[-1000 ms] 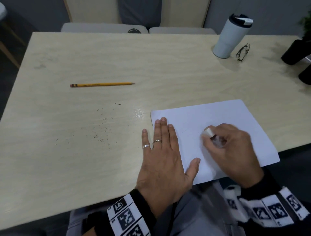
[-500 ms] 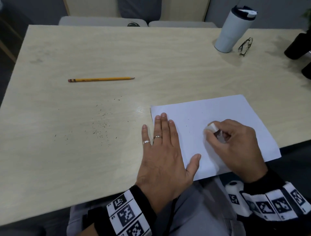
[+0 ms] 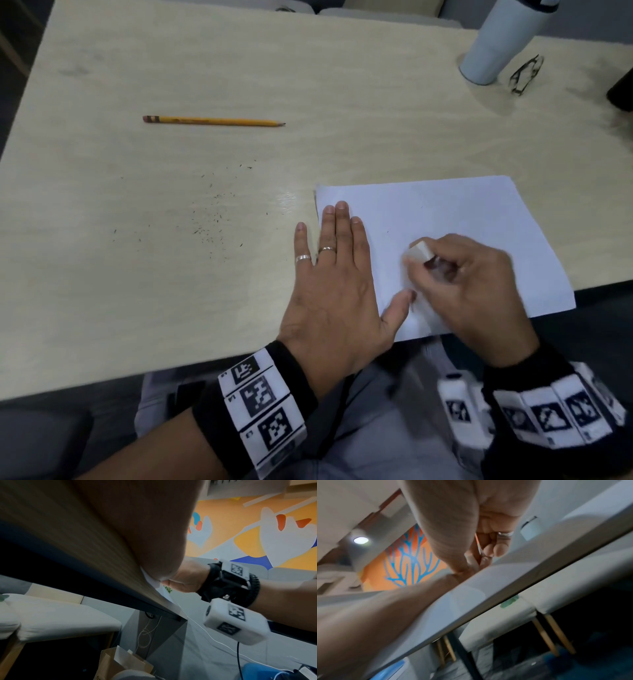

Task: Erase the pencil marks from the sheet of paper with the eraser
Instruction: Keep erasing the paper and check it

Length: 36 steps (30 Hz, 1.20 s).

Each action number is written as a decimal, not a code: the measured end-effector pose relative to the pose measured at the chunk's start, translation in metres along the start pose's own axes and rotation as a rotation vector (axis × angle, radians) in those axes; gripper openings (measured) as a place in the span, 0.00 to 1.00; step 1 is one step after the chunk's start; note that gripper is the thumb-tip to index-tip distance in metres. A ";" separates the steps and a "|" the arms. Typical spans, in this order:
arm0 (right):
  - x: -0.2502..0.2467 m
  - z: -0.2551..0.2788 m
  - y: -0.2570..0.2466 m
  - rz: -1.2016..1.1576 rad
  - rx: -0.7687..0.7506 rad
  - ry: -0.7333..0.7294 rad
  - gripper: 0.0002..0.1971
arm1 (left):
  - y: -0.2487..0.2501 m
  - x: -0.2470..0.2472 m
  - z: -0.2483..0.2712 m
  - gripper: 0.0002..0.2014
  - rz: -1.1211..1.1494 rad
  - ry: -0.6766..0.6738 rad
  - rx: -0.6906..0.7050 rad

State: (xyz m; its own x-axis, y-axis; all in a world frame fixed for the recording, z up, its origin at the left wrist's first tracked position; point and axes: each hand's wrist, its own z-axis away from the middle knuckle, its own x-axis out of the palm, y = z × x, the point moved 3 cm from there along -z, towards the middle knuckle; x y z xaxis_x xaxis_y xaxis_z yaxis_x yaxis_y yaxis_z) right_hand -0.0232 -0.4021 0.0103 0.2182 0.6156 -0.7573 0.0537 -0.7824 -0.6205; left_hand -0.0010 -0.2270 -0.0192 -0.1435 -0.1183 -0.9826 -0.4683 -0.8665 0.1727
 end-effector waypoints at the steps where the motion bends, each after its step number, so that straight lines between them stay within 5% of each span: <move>1: -0.008 -0.006 0.010 0.000 0.038 0.046 0.08 | 0.000 0.000 0.000 0.50 -0.001 -0.003 -0.001; 8: 0.002 0.003 -0.007 0.014 -0.026 -0.011 0.09 | -0.001 0.000 0.000 0.50 -0.003 0.000 0.001; 13: -0.032 -0.014 0.025 0.134 0.064 0.166 0.08 | -0.001 0.000 0.000 0.50 0.006 0.010 -0.002; 18: -0.003 0.009 -0.010 0.069 -0.062 -0.001 0.07 | 0.000 0.000 0.000 0.51 -0.001 0.007 0.000; 22: -0.019 -0.009 0.018 0.094 0.014 0.088 0.09 | -0.001 0.000 -0.001 0.51 0.005 0.008 0.000; 26: 0.001 0.007 -0.010 0.006 -0.054 -0.041 0.09 | -0.001 0.001 -0.001 0.51 -0.002 0.009 -0.001; 30: -0.017 -0.007 0.017 0.073 0.020 0.083 0.09 | -0.001 0.001 -0.001 0.52 0.007 0.005 0.001; 36: -0.007 0.004 0.005 -0.013 -0.005 -0.016 0.10 | -0.001 0.000 -0.001 0.52 0.013 0.011 0.002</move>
State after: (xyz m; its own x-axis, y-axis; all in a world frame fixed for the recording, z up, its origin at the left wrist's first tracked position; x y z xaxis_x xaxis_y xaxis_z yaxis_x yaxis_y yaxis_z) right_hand -0.0279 -0.4104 0.0116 0.2021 0.6271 -0.7522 0.0612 -0.7747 -0.6294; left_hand 0.0004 -0.2268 -0.0198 -0.1398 -0.1354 -0.9809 -0.4685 -0.8637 0.1860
